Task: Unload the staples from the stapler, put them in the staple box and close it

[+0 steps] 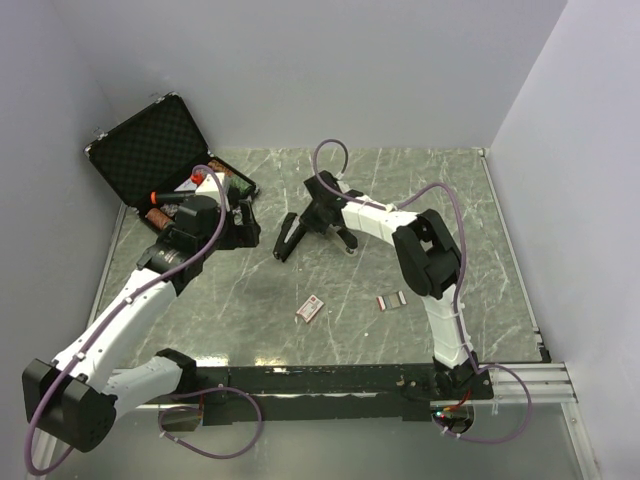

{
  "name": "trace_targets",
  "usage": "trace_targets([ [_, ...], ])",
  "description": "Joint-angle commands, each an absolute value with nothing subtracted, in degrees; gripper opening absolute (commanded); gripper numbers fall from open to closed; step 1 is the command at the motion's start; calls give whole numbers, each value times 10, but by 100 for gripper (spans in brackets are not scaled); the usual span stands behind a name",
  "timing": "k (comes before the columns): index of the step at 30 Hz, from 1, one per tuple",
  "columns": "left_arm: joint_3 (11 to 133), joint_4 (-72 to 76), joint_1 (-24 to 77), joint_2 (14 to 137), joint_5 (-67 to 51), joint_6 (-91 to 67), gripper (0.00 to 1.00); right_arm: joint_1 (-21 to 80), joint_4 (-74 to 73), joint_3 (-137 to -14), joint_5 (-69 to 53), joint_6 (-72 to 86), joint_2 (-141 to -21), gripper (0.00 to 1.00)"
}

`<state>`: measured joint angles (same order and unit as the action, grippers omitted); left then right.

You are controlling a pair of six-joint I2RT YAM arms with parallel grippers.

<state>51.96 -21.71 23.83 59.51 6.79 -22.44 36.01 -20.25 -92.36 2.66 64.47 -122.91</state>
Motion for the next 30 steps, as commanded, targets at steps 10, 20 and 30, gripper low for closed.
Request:
trace_targets([
  [10, 523, -192, 241, 605, 29, -254, 99, 315, -77, -772, -118, 521, -1127, 0],
  [20, 512, -178, 242, 613, -32, -288, 99, 310, -20, -703, -213, 477, -1066, 0],
  [30, 501, -167, 289, 629, -25, -322, 99, 301, 17, -644, -277, 454, -992, 0],
])
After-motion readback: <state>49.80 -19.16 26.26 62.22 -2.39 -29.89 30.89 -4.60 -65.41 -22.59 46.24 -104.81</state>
